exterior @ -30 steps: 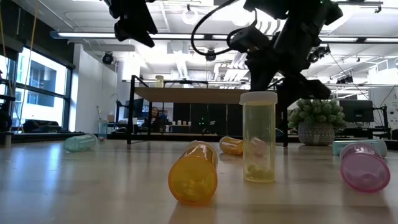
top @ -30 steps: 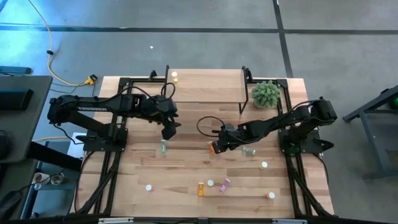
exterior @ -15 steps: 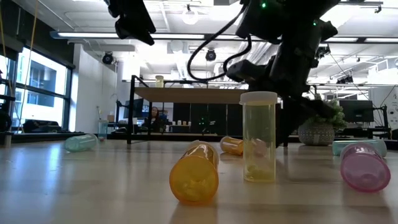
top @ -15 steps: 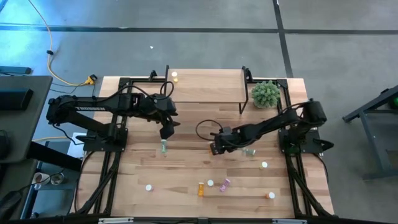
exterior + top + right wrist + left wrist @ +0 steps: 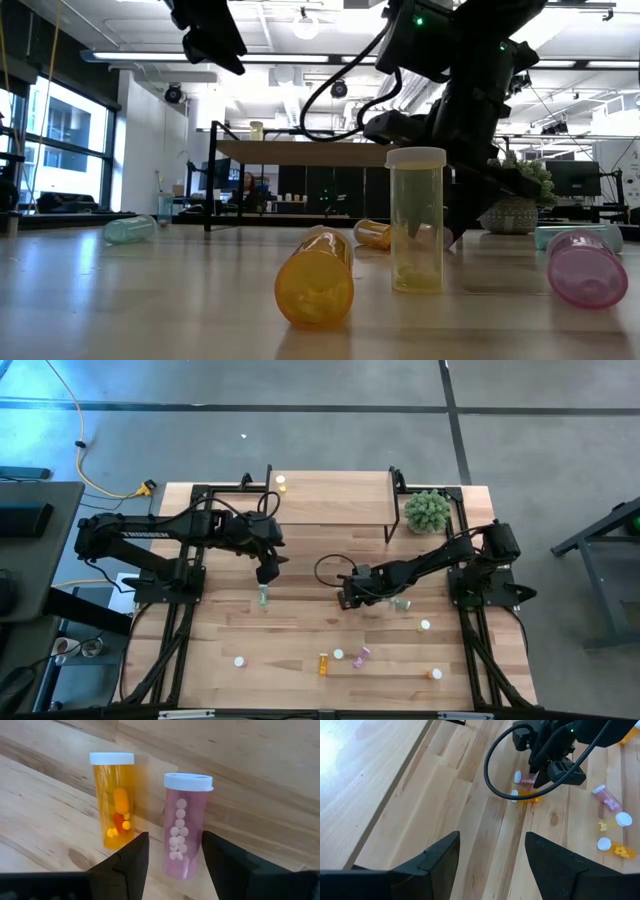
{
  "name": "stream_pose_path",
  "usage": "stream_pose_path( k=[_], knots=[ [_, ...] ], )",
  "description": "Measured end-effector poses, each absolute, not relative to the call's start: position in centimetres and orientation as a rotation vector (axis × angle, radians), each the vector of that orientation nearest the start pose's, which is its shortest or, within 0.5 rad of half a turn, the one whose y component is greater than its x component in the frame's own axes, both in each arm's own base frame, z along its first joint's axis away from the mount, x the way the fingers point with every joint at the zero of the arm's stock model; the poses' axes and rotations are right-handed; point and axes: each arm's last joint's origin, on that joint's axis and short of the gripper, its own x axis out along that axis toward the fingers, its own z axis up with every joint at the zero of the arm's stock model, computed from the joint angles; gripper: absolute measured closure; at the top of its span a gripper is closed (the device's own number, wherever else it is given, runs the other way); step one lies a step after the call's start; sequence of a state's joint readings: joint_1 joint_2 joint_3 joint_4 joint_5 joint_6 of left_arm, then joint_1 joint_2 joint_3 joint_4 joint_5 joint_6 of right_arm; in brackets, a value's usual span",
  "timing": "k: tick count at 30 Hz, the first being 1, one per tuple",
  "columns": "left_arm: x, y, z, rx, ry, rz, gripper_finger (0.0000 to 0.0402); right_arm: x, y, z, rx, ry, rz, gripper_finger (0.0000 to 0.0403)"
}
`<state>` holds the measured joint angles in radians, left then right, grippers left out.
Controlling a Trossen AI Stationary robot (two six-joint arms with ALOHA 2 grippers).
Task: Pick and place medicine bottles onto shelf by color
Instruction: Put the top pink pill bottle on the shelf
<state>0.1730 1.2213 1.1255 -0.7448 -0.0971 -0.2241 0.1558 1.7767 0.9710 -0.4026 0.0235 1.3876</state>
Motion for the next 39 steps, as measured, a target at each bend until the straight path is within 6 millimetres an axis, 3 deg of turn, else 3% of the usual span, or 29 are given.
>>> stream_pose_path(
  k=[14,23,31,39],
  knots=[
    [23.8,4.4,31.4,-0.229,0.84,0.342,0.0188,31.4,4.9,13.5,1.1,1.102,-0.732,0.0312],
    [23.1,4.0,30.9,-0.283,0.936,0.256,0.0188,31.1,5.1,14.5,1.096,1.101,-0.675,0.0319],
    [23.0,3.6,30.7,-0.349,0.971,0.136,0.0188,31.6,5.4,18.1,1.024,0.895,-0.502,0.032],
    [23.0,3.3,30.8,-0.335,0.972,0.022,0.0188,33.5,4.8,20.7,0.909,0.595,-0.338,0.032]
  ],
)
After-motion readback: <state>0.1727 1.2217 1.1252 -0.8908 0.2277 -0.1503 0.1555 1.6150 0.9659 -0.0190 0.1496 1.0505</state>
